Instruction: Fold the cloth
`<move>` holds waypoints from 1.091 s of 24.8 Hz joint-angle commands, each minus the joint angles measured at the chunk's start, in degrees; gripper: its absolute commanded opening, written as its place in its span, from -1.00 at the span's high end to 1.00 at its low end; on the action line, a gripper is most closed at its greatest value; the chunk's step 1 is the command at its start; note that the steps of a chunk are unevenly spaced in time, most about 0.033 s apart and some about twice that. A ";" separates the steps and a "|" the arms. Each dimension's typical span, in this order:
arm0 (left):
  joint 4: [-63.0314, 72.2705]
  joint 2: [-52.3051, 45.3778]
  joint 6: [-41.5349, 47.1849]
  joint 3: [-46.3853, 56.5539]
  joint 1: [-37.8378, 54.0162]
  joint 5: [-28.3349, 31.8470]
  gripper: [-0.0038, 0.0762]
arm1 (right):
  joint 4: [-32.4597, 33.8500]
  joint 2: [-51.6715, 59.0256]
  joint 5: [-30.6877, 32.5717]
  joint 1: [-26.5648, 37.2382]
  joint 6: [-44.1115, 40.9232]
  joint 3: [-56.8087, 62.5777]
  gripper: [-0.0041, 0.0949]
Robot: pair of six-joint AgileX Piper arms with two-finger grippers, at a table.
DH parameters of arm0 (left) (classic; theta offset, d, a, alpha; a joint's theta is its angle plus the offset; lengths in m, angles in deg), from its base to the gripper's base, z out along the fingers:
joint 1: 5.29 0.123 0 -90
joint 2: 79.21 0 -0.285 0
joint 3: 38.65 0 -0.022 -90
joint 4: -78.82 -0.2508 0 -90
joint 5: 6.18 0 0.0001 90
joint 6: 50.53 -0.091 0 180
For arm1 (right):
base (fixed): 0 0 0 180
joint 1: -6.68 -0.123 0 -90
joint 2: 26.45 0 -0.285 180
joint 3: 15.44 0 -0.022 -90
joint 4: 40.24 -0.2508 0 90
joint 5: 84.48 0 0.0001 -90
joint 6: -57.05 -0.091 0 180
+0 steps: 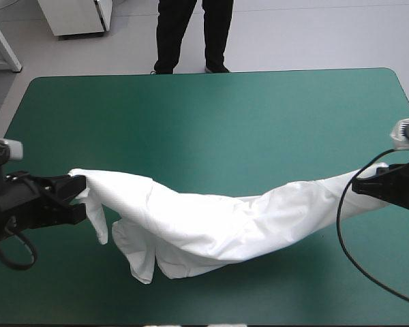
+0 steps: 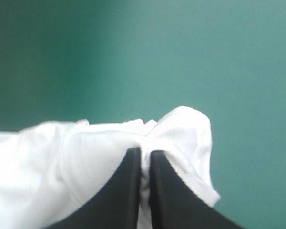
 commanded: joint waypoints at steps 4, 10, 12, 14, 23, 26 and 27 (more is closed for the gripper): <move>-2.37 12.65 -3.65 -0.04 -0.15 4.84 0.93 | 1.36 -14.86 -12.85 -0.18 2.03 2.57 0.95; -3.91 29.14 -8.18 -0.04 -0.15 17.01 0.93 | 3.74 -33.65 -26.53 -0.18 5.25 -0.70 0.95; -5.01 33.60 -8.24 -0.04 0.08 20.74 0.93 | 4.87 -38.34 -27.89 -0.18 5.36 -3.87 0.95; -6.37 36.59 -8.24 -0.04 0.08 23.95 0.93 | 4.99 -42.06 -28.57 -0.18 6.56 -6.32 0.95; -8.86 44.19 -8.24 -0.04 0.08 34.44 0.93 | 5.39 -52.46 -28.97 -0.18 8.15 -13.91 0.95; -8.86 44.46 -8.24 -0.39 0.08 33.74 0.91 | 3.20 -53.26 -28.52 -0.18 8.45 -14.58 0.93; -8.97 44.46 -8.24 -0.44 0.08 33.49 0.88 | 2.53 -53.26 -28.36 -0.18 9.18 -14.58 0.89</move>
